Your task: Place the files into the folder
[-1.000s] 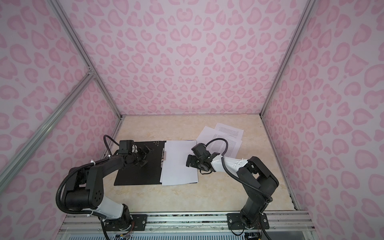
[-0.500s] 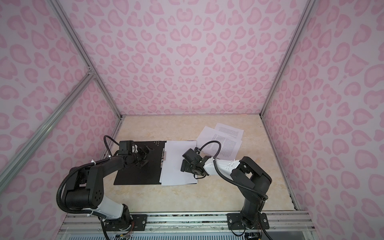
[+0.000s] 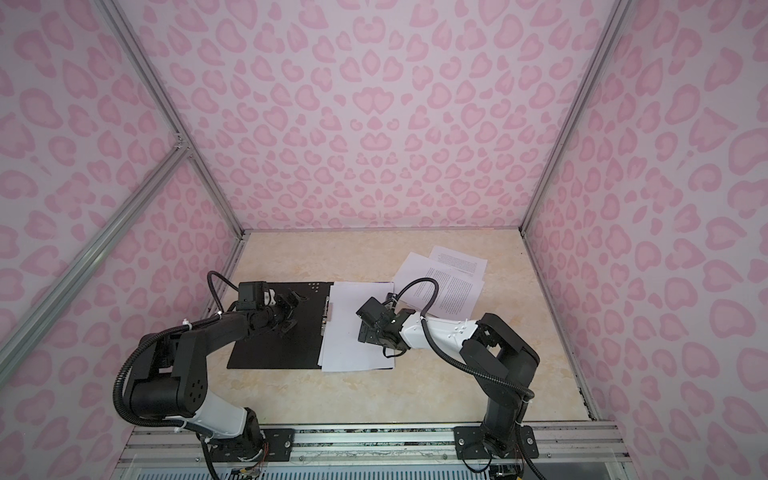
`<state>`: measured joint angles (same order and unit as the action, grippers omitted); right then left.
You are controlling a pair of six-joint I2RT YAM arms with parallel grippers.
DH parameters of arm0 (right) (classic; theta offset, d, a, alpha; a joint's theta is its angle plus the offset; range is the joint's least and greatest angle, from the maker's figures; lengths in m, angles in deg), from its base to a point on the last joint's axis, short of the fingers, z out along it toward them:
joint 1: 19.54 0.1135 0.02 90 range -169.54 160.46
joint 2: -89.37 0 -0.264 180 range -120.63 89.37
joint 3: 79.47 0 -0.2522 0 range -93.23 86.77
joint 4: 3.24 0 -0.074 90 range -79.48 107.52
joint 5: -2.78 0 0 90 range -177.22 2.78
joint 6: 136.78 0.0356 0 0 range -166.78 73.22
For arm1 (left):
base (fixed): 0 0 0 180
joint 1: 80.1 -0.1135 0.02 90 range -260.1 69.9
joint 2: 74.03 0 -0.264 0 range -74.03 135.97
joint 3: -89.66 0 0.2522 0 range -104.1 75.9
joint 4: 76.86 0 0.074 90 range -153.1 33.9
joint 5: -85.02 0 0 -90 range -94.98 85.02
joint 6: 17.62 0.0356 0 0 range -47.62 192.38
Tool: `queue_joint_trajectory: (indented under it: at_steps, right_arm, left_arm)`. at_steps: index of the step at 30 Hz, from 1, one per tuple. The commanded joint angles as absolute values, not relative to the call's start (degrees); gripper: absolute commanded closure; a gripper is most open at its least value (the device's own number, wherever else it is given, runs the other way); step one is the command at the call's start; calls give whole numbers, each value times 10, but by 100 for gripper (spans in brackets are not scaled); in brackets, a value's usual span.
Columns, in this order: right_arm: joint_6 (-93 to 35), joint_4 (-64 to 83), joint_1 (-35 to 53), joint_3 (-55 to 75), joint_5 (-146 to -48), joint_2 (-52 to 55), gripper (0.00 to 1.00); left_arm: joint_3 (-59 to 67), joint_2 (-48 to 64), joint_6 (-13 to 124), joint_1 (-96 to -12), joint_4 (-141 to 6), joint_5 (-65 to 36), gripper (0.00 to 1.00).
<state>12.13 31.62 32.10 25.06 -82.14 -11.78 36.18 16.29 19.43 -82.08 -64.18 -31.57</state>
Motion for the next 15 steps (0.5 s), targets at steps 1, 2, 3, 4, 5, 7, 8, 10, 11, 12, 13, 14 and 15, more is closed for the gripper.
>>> queue_joint_trajectory:
  at_steps: [1,2,3,4,5,7,8,10,11,12,13,14,15]
  right_arm:
    - [128,328,325,250,-810,-128,3]
    - [128,326,326,248,-813,-129,3]
    - [127,325,327,247,-815,-131,3]
    - [128,325,328,245,-817,-133,3]
    - [129,325,328,245,-820,-134,3]
    - [130,322,328,246,-822,-135,3]
    - [130,320,328,246,-824,-135,3]
    - [130,322,329,244,-823,-134,4]
    - [129,324,330,242,-821,-135,4]
    - [129,324,331,241,-822,-136,4]
    - [129,323,331,242,-824,-137,4]
    - [129,320,331,242,-827,-136,4]
    - [129,318,331,243,-827,-137,4]
  left_arm:
    - [370,174,190,-821,-564,-292,3]
    - [371,174,190,-821,-564,-292,3]
    - [371,175,191,-821,-564,-293,3]
    - [372,176,191,-820,-564,-293,3]
    - [372,176,191,-821,-565,-294,3]
    - [373,177,191,-820,-566,-295,3]
    - [373,178,190,-821,-567,-295,3]
    - [373,180,190,-821,-567,-295,3]
    - [373,181,190,-821,-567,-295,3]
    - [374,181,189,-821,-568,-297,3]
    - [375,181,189,-821,-570,-296,3]
    - [375,181,188,-820,-571,-297,3]
    - [375,182,188,-821,-572,-297,3]
